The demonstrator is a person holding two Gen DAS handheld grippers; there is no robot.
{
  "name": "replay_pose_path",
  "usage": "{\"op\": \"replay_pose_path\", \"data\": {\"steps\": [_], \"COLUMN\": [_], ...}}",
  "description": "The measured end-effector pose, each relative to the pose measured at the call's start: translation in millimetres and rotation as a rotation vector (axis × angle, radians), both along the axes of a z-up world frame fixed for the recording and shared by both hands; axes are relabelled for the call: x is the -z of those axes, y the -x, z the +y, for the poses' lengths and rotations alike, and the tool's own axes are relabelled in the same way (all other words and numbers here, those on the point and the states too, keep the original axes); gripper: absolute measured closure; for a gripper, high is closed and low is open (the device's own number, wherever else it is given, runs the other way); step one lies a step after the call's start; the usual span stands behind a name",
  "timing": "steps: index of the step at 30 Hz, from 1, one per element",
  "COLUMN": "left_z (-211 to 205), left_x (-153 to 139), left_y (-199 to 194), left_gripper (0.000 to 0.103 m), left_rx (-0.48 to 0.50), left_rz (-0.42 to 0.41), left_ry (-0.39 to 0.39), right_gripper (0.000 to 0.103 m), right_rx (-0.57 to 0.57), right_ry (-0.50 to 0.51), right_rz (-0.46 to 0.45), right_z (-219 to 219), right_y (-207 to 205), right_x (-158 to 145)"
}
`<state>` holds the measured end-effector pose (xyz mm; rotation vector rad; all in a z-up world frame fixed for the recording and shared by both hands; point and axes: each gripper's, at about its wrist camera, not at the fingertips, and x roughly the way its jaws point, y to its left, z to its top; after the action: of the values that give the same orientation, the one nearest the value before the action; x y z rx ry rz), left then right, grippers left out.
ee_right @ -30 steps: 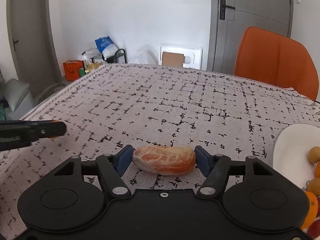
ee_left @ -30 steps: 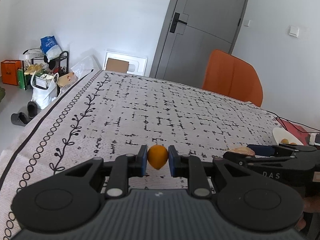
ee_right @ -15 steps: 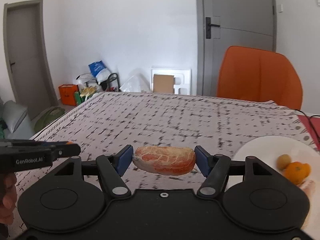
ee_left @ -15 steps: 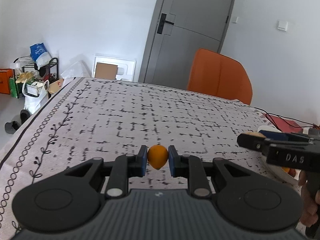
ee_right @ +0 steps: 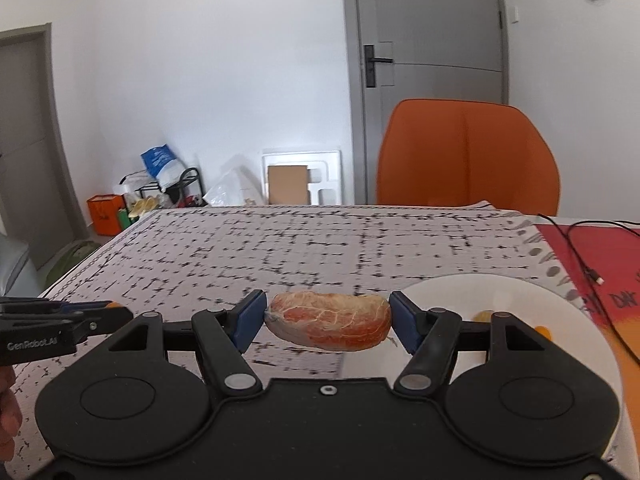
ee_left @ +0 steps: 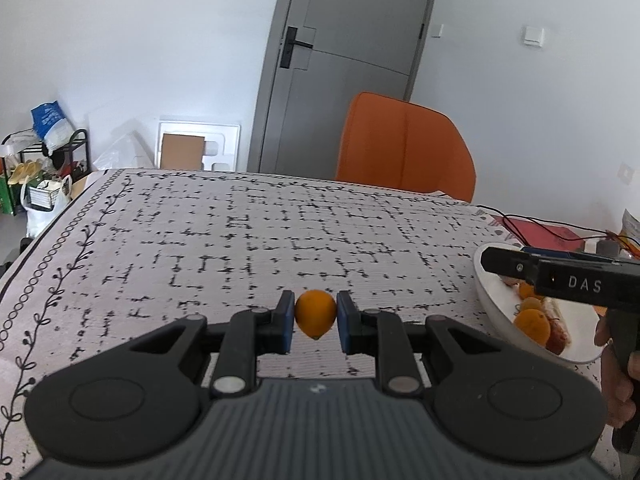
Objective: Organize fruits
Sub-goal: 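Carry the tangerine and pomelo segment over the white bowl with both grippers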
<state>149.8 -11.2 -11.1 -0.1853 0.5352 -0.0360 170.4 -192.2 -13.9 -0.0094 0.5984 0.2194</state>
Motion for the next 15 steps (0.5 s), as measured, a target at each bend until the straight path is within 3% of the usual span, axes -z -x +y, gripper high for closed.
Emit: {"op": "replay_pose_path", "data": {"steps": [10, 15], "left_z": [-15.7, -22.5], "left_x": [-3.8, -5.5], "left_y": [-2.9, -4.4], "left_gripper": [0.082, 0.082], "left_rx": [0.028, 0.04], "left_rz": [-0.005, -0.008], "left_ry": [-0.019, -0.025], "right_gripper": [0.038, 0.026], "right_rx": [0.084, 0.096], "right_ry": [-0.022, 0.007], "right_rz": [-0.016, -0.03], "right_z": [-29.2, -33.2], "right_y": [-1.2, 2.4], "right_x": [3.3, 4.2]}}
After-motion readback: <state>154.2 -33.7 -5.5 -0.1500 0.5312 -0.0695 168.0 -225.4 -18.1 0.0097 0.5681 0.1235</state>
